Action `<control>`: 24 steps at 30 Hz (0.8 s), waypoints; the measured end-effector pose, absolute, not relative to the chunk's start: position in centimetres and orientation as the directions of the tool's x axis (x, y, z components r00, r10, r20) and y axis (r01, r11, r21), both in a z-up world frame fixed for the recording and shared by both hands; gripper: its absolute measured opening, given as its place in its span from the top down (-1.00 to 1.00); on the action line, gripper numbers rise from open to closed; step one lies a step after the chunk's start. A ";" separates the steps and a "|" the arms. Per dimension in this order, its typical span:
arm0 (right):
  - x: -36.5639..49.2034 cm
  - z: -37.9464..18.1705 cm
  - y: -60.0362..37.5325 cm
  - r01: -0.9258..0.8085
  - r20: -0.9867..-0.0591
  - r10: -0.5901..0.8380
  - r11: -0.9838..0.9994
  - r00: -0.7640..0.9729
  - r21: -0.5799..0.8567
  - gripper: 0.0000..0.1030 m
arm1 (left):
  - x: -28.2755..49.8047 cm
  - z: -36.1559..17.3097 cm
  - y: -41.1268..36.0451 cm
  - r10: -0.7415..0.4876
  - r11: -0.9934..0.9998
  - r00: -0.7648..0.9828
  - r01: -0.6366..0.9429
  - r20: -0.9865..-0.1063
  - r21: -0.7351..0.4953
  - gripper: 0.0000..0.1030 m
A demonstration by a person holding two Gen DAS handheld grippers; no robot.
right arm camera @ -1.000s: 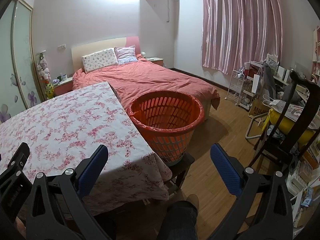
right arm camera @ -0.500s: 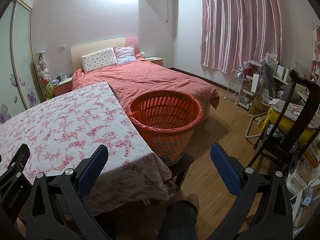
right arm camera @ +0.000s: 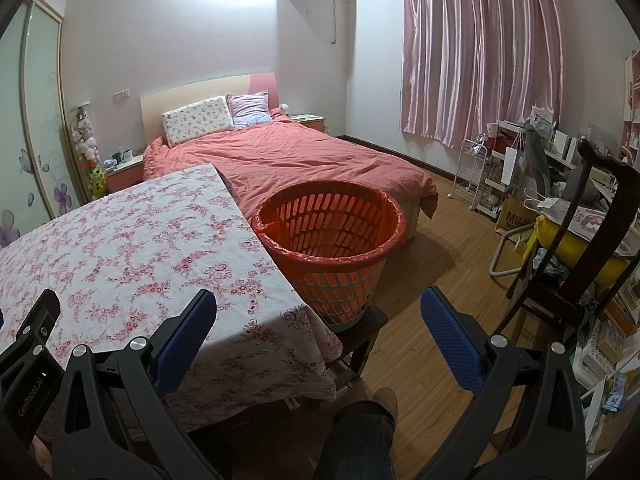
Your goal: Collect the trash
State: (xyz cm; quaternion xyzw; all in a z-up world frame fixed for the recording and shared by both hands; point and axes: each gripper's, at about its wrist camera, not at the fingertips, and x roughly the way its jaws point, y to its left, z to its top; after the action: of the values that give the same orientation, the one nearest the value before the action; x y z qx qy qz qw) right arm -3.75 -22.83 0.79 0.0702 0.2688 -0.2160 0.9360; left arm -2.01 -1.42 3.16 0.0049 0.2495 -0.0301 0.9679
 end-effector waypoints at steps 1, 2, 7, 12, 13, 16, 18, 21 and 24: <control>-3.8 0.8 -22.8 0.442 -0.533 -0.367 0.897 0.762 0.015 -0.96 | -2.1 3.1 -1.4 -0.056 0.998 0.873 0.060 -0.484 -0.006 -0.92; -3.8 0.8 -22.8 0.442 -0.533 -0.367 0.897 0.762 0.015 -0.96 | -2.0 3.1 -1.4 -0.055 0.998 0.873 0.060 -0.484 -0.006 -0.92; -3.8 0.8 -22.9 0.442 -0.533 -0.367 0.897 0.762 0.016 -0.96 | -2.0 3.1 -1.4 -0.056 0.998 0.874 0.060 -0.484 -0.006 -0.92; -3.8 0.8 -22.9 0.443 -0.533 -0.368 0.896 0.762 0.015 -0.96 | -2.0 3.1 -1.4 -0.055 0.998 0.873 0.060 -0.484 -0.006 -0.92; -3.8 0.8 -22.9 0.443 -0.533 -0.368 0.896 0.762 0.015 -0.96 | -2.0 3.1 -1.4 -0.055 0.998 0.873 0.060 -0.484 -0.006 -0.92; -3.8 0.8 -22.9 0.443 -0.534 -0.368 0.896 0.761 0.015 -0.96 | -2.1 3.0 -1.5 -0.053 0.998 0.873 0.057 -0.485 -0.006 -0.92; -3.8 0.8 -22.9 0.443 -0.533 -0.368 0.896 0.762 0.015 -0.96 | -2.1 3.0 -1.5 -0.054 0.998 0.872 0.058 -0.486 -0.006 -0.92; -3.8 0.8 -22.9 0.443 -0.534 -0.368 0.896 0.762 0.014 -0.96 | -2.1 2.9 -1.4 -0.053 0.998 0.872 0.057 -0.487 -0.006 -0.92; -3.8 0.8 -22.9 0.443 -0.533 -0.368 0.896 0.762 0.014 -0.96 | -2.3 2.8 -1.4 -0.052 0.998 0.871 0.057 -0.488 -0.006 -0.92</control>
State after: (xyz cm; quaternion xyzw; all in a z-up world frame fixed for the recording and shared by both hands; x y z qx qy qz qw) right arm -3.77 -22.93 0.76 0.0696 0.2687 -0.2166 0.9360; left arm -2.26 -1.41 2.82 0.0041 0.2520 -0.0281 0.9673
